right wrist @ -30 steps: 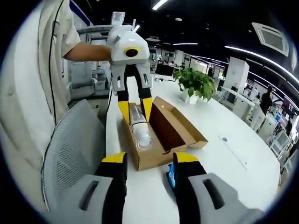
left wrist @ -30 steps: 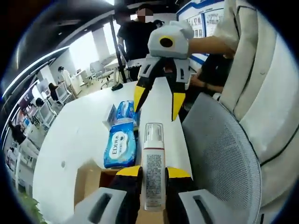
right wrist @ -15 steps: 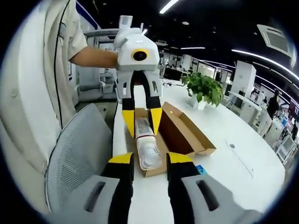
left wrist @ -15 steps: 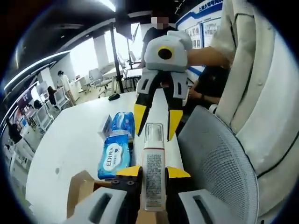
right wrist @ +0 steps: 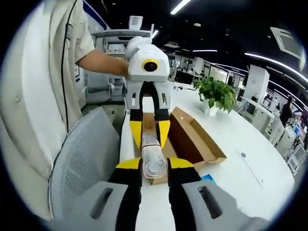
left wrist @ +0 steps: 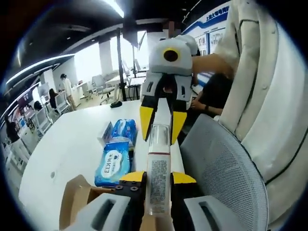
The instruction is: Operate the shoe box by opening the lid, removing the specified soft item, and placing it in the target area until the item is outside and the box remains undamaged.
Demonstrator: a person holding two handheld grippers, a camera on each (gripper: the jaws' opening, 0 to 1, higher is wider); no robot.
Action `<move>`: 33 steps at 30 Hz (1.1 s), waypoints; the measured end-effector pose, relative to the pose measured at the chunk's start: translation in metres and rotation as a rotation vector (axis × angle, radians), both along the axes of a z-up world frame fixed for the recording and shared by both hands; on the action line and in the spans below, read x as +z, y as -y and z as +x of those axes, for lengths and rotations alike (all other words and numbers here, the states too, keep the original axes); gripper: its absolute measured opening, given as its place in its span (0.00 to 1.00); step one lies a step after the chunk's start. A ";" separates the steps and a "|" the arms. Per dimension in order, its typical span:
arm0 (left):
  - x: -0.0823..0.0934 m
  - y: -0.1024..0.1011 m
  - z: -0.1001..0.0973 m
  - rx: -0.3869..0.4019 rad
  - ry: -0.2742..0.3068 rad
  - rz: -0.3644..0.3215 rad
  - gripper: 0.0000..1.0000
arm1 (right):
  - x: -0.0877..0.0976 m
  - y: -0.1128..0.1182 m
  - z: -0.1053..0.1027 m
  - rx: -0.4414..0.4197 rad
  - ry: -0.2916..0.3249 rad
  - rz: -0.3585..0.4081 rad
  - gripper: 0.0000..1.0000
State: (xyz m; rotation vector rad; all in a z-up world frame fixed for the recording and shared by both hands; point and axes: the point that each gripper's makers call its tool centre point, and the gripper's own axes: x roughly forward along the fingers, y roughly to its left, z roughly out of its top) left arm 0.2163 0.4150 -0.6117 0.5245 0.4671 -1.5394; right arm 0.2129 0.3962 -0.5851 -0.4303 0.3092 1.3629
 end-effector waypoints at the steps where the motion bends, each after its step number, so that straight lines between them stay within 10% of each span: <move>1: -0.001 0.000 0.000 -0.001 -0.004 0.000 0.18 | 0.000 -0.001 0.000 0.003 0.002 -0.004 0.17; 33: -0.018 0.010 0.030 0.106 0.001 -0.029 0.25 | 0.010 -0.009 0.030 0.024 -0.014 -0.088 0.15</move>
